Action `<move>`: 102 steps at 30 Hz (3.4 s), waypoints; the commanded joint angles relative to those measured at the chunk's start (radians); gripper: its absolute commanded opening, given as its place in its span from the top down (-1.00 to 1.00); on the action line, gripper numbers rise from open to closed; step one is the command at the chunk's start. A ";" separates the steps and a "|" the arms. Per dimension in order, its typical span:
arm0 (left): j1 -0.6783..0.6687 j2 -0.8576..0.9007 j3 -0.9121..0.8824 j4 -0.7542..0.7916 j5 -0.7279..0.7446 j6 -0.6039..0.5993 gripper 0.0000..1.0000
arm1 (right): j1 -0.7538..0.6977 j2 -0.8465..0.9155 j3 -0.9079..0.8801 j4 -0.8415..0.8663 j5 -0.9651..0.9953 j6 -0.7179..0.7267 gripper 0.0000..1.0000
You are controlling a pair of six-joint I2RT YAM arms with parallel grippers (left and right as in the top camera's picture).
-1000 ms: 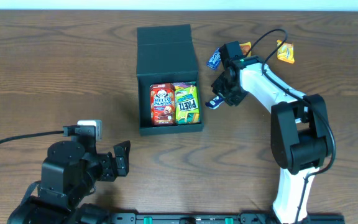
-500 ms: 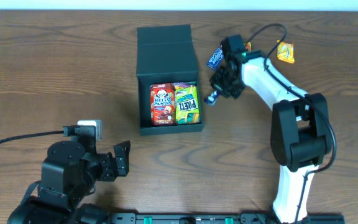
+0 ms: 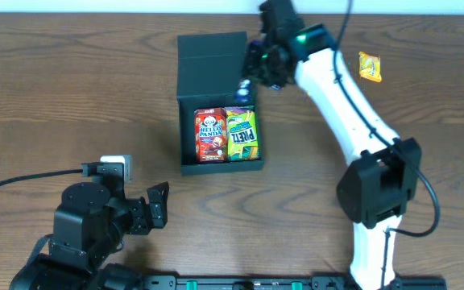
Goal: Pack container
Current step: 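Carry the Dairy Milk bar left and lower it into the black box, then release the bar and move the right gripper to the yellow packet, then grasp the yellow snack packet with the right gripper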
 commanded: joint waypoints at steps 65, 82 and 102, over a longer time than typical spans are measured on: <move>0.000 -0.002 0.003 0.000 -0.001 0.006 -0.90 | -0.269 -0.056 -0.088 0.159 0.059 -0.249 -0.98; 0.000 -0.002 0.003 0.000 -0.001 0.006 -0.91 | -0.309 0.064 -0.095 0.325 0.337 -0.507 -0.98; 0.000 -0.001 0.003 0.000 -0.001 0.006 -0.91 | -0.348 0.249 -0.096 0.317 0.296 -0.509 -0.70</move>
